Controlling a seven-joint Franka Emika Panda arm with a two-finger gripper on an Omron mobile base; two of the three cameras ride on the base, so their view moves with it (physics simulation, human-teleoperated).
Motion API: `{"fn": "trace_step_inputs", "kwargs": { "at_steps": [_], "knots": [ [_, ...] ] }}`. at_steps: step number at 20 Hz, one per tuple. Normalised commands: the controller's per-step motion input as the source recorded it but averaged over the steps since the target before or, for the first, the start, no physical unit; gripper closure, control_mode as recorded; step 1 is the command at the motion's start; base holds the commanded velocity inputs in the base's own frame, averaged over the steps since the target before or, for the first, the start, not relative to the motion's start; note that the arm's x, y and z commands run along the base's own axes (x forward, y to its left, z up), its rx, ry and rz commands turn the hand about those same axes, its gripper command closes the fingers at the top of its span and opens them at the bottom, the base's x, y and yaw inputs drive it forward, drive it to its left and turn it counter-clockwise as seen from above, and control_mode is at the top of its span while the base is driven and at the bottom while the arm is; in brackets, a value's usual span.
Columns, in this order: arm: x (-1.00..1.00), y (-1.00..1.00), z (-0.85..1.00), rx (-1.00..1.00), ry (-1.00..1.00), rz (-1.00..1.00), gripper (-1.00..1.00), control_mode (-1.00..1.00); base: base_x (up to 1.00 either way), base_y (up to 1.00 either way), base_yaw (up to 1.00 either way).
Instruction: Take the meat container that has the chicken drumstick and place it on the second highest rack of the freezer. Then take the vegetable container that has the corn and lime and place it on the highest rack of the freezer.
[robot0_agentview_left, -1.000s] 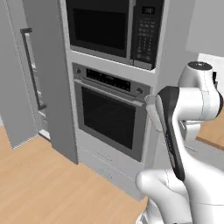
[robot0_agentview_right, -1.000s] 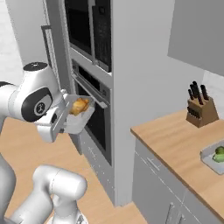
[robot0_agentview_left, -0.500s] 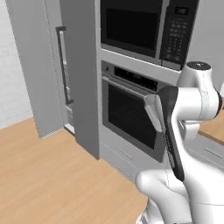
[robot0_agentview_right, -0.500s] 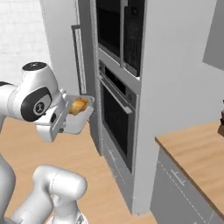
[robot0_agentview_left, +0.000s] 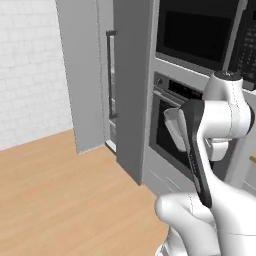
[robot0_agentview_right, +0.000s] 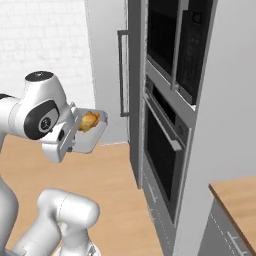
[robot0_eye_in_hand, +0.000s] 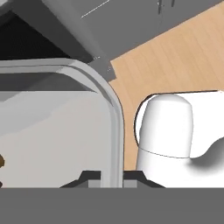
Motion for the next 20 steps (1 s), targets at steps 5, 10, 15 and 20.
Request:
{"fn": "trace_step_inputs", "kwargs": {
  "at_steps": [5,10,15,20],
  "knots": [
    [0.0,0.0,0.0,0.0,0.0,0.0,1.0,1.0,0.62,0.38,0.12],
    [0.0,0.0,0.0,0.0,0.0,0.0,1.0,1.0,0.61,0.48,0.1],
    [0.0,0.0,0.0,0.0,0.0,0.0,1.0,1.0,0.63,0.34,0.02],
    [0.0,0.0,0.0,0.0,0.0,0.0,1.0,1.0,0.6,0.2,0.0]
  ]
}}
